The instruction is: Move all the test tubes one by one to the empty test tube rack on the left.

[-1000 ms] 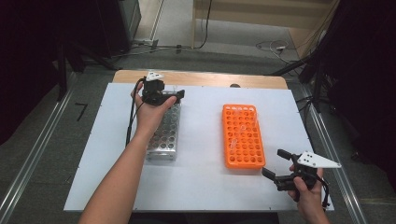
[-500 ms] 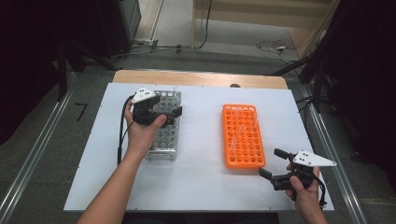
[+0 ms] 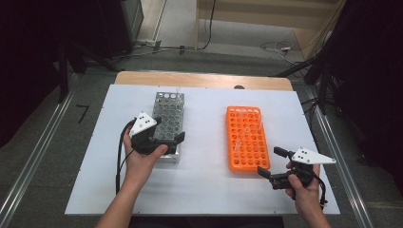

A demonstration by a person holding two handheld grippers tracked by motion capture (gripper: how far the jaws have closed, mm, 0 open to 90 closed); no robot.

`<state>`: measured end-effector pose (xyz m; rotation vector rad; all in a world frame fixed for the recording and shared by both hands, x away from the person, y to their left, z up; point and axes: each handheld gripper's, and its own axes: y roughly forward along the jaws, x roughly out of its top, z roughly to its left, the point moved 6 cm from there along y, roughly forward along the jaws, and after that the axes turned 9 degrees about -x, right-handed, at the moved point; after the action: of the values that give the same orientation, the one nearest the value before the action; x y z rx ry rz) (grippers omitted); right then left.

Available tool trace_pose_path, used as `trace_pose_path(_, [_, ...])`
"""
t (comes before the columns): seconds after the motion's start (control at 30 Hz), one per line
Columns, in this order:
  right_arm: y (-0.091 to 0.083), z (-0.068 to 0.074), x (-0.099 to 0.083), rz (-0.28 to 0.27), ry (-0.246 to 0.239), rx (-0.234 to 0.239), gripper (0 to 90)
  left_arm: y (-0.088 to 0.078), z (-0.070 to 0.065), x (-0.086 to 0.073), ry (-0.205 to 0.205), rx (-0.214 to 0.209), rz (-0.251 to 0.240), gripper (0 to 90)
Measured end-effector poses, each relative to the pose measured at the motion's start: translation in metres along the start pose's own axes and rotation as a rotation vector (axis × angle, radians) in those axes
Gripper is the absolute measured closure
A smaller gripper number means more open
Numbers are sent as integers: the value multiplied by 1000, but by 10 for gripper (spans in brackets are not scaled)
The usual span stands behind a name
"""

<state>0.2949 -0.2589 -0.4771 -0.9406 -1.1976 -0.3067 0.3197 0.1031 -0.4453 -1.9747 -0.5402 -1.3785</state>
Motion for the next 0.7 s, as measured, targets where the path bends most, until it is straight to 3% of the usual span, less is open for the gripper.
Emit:
trace_pose_path(0.47, [13, 14, 26, -17, -38, 21, 0, -7, -17, -21, 13, -46, 6, 0])
trace_pose_path(0.7, [35, 20, 34, 12, -74, 46, 3, -4, -21, -23, 9, -59, 12, 0])
